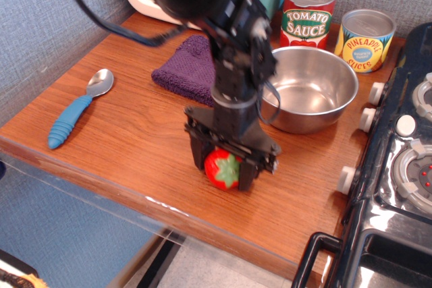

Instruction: Bring the strawberry forward so that it's in front of the silver pot.

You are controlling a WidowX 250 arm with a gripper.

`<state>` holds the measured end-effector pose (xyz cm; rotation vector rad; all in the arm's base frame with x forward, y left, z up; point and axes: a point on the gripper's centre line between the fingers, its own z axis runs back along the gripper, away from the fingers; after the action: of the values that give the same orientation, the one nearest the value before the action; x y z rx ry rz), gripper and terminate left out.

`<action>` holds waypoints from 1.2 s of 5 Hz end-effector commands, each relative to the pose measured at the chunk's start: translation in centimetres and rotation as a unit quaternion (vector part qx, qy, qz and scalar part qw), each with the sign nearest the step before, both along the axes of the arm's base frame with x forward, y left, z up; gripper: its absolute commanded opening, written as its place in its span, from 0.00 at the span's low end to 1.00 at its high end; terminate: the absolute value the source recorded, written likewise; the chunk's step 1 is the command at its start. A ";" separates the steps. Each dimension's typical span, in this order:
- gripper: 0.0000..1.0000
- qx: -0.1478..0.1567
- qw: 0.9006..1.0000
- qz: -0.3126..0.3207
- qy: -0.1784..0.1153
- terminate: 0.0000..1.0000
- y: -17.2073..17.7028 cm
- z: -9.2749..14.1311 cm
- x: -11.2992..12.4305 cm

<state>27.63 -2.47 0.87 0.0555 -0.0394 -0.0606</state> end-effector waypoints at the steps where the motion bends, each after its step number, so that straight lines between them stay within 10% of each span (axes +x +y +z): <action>1: 1.00 0.007 1.000 0.006 -0.025 0.00 1.1 0.6 -0.8; 4: 1.00 -0.025 0.989 0.001 -0.144 0.00 3.5 10.1 -1.2; 6: 1.00 -0.052 0.991 0.028 -0.119 0.00 6.8 12.8 -1.2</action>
<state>27.03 2.98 12.66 -0.0524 -0.2354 0.0080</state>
